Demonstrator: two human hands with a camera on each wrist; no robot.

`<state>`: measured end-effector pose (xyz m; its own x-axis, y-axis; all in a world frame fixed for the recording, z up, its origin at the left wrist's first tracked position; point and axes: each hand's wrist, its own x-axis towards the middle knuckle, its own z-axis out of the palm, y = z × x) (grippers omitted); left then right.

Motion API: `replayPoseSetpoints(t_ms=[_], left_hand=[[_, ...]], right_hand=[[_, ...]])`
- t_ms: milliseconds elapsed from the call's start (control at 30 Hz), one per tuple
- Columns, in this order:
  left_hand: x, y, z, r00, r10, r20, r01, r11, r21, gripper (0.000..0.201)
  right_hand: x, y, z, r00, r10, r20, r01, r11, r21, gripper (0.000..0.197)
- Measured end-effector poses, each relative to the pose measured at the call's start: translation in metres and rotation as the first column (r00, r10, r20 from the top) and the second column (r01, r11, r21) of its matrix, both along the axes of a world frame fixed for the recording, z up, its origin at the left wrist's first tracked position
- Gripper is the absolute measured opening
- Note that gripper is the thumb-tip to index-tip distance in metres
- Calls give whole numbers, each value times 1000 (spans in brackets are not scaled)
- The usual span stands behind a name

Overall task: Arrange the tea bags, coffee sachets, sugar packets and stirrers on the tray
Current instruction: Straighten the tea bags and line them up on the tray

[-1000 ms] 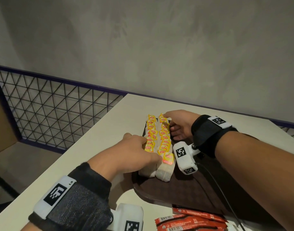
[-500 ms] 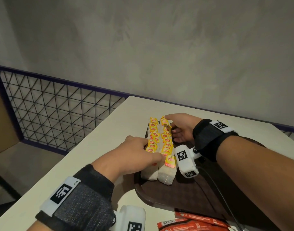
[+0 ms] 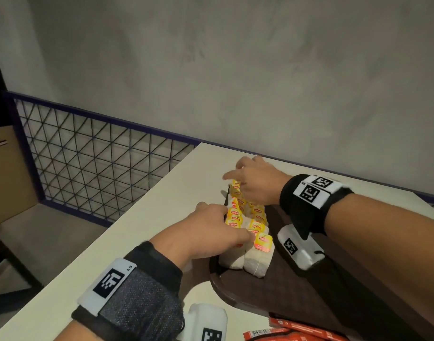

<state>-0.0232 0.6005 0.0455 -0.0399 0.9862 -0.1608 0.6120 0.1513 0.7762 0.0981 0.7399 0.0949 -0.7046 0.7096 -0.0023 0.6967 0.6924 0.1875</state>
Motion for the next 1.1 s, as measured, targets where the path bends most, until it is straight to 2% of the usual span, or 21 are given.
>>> replayPoseSetpoints(t_ms=[100,200,367,533,700,867,967,1100], left_hand=[[1,-1,0,1000,5,-1,-5,1000,3,46],[2,-3,1,1000,5,-17,-5,1000,8,44],[3,-5,4,1000,9,-19,-9,1000,2,42],[5,-6,6,998,19,-52,-21,1000,-23,67],[4,-7,6,996,9,-92,-11,1000,-21,55],[3,-6,7,998,13,-63,-14,1000,-18,56],[3,-6,8,999,17,-44,-18,999,-28,56],[-1,-6,12,999,31,-26,-32,997,-63,48]], right_hand=[[-8,-5,-8,993,41,110,-46,998,46,47],[-8,-2,-12,984,10,177,-25,996,81,44],[-9,0,-13,982,-55,183,40,996,84,53],[-18,4,-19,974,-110,197,95,992,87,51],[-20,8,-23,964,-166,206,145,983,114,49],[-21,9,-23,954,-200,221,176,977,121,51],[-19,4,-17,964,-204,169,191,978,86,56],[-9,-11,13,979,-193,-66,187,978,-98,66]])
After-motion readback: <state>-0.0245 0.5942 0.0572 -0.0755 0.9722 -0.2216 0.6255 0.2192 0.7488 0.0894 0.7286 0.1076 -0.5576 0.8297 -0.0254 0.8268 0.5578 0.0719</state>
